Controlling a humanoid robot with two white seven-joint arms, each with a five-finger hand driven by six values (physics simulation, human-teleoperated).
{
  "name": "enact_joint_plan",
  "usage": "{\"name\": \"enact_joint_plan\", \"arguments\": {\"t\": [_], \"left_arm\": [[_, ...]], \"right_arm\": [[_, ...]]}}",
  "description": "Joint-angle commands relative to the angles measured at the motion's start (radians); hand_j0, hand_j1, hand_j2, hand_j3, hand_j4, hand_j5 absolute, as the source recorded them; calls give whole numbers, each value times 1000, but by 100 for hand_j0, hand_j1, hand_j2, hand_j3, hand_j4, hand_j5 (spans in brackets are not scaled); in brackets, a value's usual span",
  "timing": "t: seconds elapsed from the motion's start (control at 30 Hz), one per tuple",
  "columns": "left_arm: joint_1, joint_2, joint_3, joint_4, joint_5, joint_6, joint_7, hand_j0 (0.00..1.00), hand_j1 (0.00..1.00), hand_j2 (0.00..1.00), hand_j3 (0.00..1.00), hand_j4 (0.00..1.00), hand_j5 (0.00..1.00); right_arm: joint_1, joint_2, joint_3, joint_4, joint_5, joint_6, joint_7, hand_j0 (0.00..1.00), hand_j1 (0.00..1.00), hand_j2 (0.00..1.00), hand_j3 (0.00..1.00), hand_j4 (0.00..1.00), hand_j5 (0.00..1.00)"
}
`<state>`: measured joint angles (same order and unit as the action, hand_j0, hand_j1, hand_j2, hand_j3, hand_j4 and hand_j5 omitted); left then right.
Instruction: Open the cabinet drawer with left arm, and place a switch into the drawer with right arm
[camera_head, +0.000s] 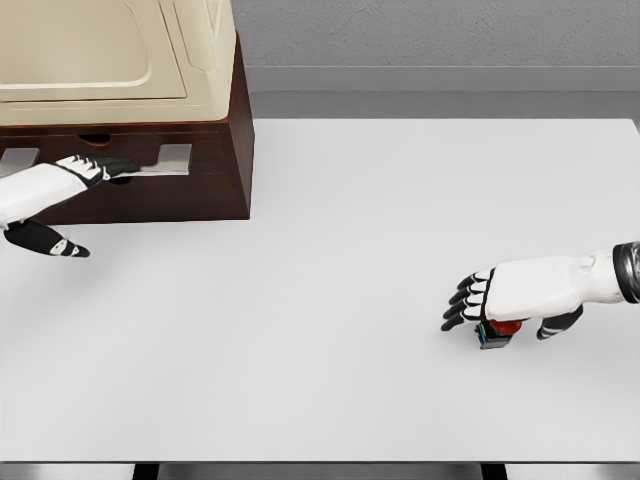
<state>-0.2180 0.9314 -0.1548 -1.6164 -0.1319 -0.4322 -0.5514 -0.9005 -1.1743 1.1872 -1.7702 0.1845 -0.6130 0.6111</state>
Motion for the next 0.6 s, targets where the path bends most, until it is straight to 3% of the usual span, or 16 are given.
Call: {"name": "enact_joint_plan", "arguments": {"t": [0.0, 0.37, 0.57], "left_arm": [[2, -9, -14, -39, 117, -39, -19, 100, 100, 100, 100, 100, 100], [22, -5, 11, -65, 118, -138, -18, 100, 100, 100, 100, 100, 100], [86, -5, 69, -99, 118, -174, -18, 100, 100, 100, 100, 100, 100]], "right_arm": [[2, 1, 0, 0, -5, 2, 0, 100, 100, 100, 100, 100, 100], [3, -1, 0, 0, -5, 2, 0, 100, 100, 100, 100, 100, 100], [2, -1, 8, 0, -5, 2, 0, 100, 100, 100, 100, 100, 100]]}}
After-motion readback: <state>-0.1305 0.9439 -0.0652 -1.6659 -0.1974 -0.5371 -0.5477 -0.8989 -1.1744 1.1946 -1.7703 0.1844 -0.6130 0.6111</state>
